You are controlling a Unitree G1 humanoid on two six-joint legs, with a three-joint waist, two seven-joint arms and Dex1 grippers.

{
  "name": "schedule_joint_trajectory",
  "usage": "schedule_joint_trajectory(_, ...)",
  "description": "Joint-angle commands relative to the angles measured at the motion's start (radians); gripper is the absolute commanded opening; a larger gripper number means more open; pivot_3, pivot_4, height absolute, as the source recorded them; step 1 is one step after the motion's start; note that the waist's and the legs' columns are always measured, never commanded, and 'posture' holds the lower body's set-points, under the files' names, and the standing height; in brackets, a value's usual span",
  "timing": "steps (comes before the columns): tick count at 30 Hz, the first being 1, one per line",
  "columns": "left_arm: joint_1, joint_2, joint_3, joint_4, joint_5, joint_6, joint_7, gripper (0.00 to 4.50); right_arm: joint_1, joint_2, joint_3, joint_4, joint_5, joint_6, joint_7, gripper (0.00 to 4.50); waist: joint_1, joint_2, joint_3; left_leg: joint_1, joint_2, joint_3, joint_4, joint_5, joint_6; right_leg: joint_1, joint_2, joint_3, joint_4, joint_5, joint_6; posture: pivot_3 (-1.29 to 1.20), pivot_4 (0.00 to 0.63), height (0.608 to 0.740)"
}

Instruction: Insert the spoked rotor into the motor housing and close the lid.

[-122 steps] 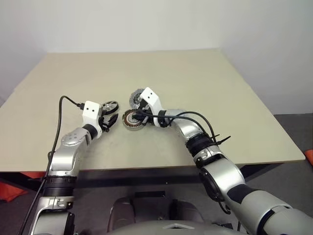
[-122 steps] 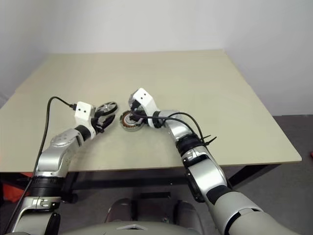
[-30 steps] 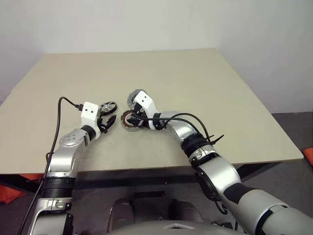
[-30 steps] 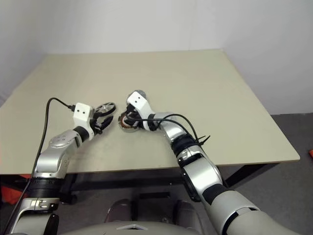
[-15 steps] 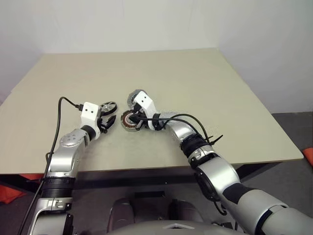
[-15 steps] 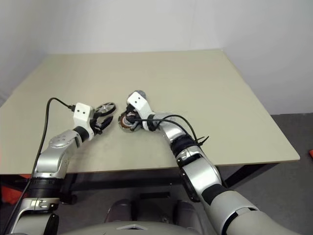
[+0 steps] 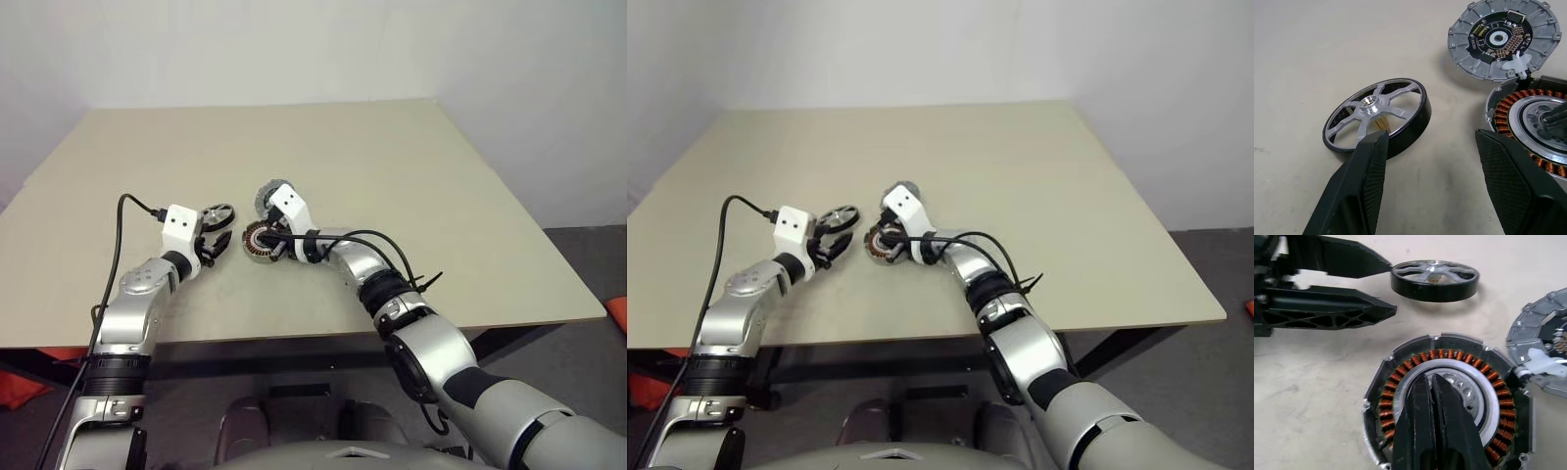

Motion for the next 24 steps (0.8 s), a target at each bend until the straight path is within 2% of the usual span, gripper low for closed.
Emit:
schedule_joint_trajectory(1, -0.014, 0.013, 0.010, 0.002, 0.002, -0.013, 0.001, 3.02, -0.037, 0.008, -0.018, -0.110, 0.048, 0.057, 0.043, 0.07, 0.000, 0.000, 0.000, 0.000, 0.000, 0.000, 0.000, 0.000, 0.000, 0.000, 0.000, 0.000, 0.000, 0.000, 0.000, 0.00, 0.000, 0.740)
schedule_joint_trajectory(15, -0.016, 0.017, 0.009, 0.014, 0.010, -0.010, 0.000, 3.02, -0.061, 0.008, -0.026, -0.080, 0.040, 0.041, -0.011, 0.07, 0.001, 0.000, 0.000, -0.002, 0.000, 0.000, -0.001, 0.000, 0.000, -0.003, 0.000, -0.001, -0.001, -0.001, -0.001, 0.00, 0.000, 0.740)
schedule_joint_trajectory(24, -0.018, 0.018, 0.012, 0.014, 0.012, -0.009, 0.001, 3.02, -0.025, 0.010, 0.005, 0.079, -0.017, 0.016, -0.060, 0.07, 0.000, 0.000, 0.000, -0.003, 0.000, 0.000, -0.001, 0.000, 0.000, -0.003, 0.000, -0.001, -0.001, -0.001, -0.001, 0.00, 0.000, 0.740)
